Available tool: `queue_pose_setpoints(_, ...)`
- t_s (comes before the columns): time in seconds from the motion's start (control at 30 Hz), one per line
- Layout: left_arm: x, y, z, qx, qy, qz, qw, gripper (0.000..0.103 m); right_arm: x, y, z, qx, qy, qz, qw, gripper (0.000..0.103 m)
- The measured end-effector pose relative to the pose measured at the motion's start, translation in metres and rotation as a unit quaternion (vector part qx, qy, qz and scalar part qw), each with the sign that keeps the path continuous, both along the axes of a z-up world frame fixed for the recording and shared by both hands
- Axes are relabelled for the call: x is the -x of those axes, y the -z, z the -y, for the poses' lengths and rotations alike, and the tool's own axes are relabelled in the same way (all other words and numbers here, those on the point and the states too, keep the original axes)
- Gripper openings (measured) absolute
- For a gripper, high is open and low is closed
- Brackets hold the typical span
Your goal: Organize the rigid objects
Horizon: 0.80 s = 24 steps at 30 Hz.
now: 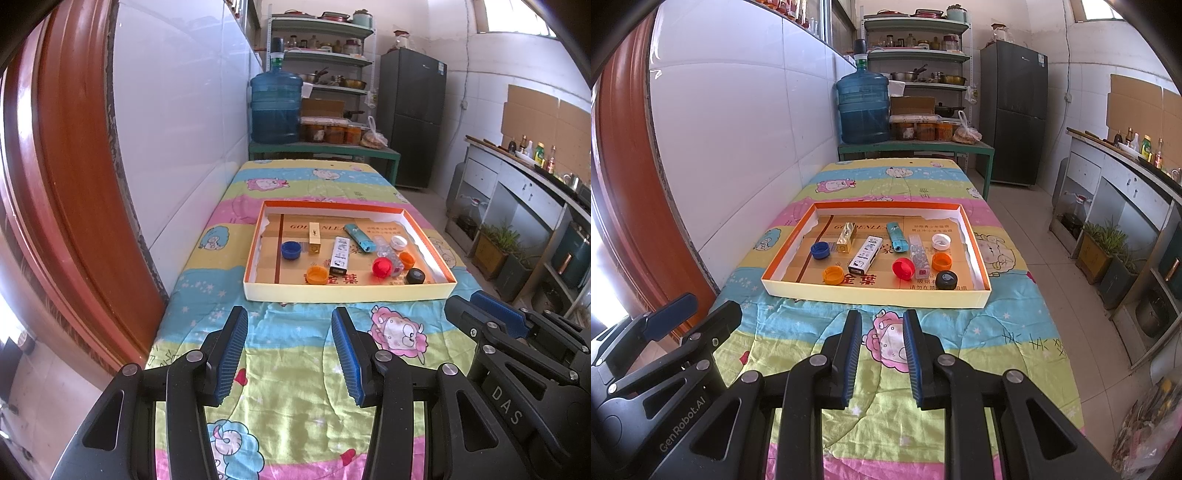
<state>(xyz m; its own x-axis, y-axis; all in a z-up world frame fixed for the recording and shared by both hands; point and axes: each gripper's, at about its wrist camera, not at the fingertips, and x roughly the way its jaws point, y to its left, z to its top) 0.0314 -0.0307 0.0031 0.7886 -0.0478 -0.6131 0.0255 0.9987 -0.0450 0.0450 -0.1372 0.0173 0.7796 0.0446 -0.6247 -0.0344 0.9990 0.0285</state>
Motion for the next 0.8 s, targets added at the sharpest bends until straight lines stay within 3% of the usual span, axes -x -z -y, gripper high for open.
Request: queue_pose_setpoints(0.8,0.0001,0.0010,0.0005,-0.001,0.000,-0.001,1.0000,0.049,-0.0006,0.0014,0.0003,-0.001,0.000,-0.002,1.000,0.023)
